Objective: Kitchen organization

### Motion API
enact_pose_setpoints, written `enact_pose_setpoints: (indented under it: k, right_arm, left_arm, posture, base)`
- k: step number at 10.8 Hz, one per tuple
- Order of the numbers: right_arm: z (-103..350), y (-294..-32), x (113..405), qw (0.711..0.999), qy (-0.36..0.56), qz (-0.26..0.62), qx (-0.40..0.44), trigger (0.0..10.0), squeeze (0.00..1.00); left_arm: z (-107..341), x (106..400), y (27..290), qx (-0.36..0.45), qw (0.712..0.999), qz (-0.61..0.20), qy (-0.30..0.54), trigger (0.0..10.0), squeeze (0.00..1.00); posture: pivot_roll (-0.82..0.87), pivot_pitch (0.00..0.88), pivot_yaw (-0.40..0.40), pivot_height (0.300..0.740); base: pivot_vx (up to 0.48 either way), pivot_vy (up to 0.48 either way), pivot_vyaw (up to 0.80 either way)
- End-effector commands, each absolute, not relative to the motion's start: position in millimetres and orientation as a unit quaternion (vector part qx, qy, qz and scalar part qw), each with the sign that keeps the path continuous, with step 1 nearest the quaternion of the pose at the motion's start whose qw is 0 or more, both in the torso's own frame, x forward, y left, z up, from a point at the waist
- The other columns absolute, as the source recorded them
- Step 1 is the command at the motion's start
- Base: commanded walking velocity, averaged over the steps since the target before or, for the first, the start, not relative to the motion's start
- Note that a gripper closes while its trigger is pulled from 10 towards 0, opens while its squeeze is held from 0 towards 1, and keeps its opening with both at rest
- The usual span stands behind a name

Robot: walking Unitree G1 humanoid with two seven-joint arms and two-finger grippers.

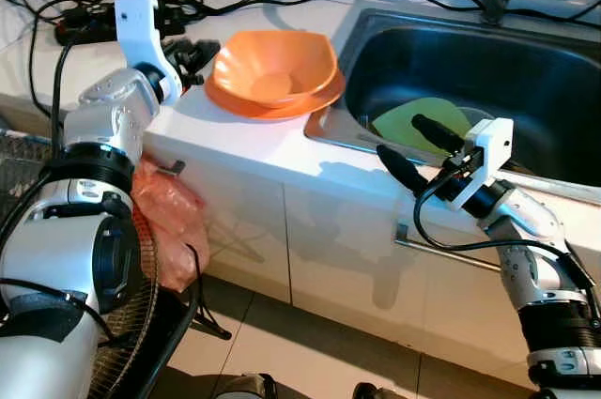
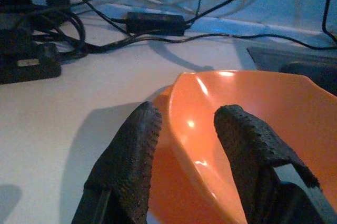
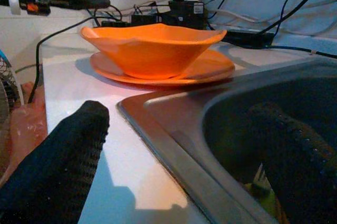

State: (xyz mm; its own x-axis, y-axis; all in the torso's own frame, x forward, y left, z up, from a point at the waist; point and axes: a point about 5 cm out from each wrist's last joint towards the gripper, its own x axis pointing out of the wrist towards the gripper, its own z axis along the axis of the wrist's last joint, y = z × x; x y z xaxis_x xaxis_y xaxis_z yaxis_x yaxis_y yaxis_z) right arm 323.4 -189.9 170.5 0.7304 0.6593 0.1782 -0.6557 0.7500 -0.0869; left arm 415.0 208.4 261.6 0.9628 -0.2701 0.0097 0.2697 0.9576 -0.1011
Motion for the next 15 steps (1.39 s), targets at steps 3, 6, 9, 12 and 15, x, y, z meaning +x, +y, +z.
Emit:
enact_pose_setpoints:
  k: [3,6,9,12,15]
  right_arm:
    - [170,-183,321,0.924,-0.098,0.368,-0.01,10.0,0.0]
    - [170,-183,321,0.925,-0.098,0.367,-0.01,10.0,0.0]
    - [169,-183,320,0.925,-0.098,0.367,-0.01,10.0,0.0]
    - [168,-180,320,0.923,-0.095,0.374,-0.008,10.0,0.0]
    - [168,-180,319,0.921,-0.094,0.378,-0.007,10.0,0.0]
  left_arm:
    - [248,419,191,-0.046,0.989,-0.135,0.047,10.0,0.0]
    - [246,423,173,-0.048,0.987,-0.141,0.056,10.0,0.0]
    - [255,424,169,-0.047,0.989,-0.134,0.042,10.0,0.0]
    - [270,425,177,-0.08,0.991,-0.104,0.0,10.0,0.0]
    - [265,424,190,-0.09,0.992,-0.082,0.013,10.0,0.0]
  posture:
    - [0.02,0.126,0.073,0.74]
    - [0.02,0.124,0.077,0.74]
    - [0.02,0.124,0.079,0.74]
    - [0.02,0.125,0.072,0.74]
    - [0.03,0.126,0.067,0.74]
  base:
    - [0.0,0.0,0.0]
    - [0.0,0.0,0.0]
    - [0.0,0.0,0.0]
    - [0.0,0.0,0.0]
    - [0.0,0.0,0.0]
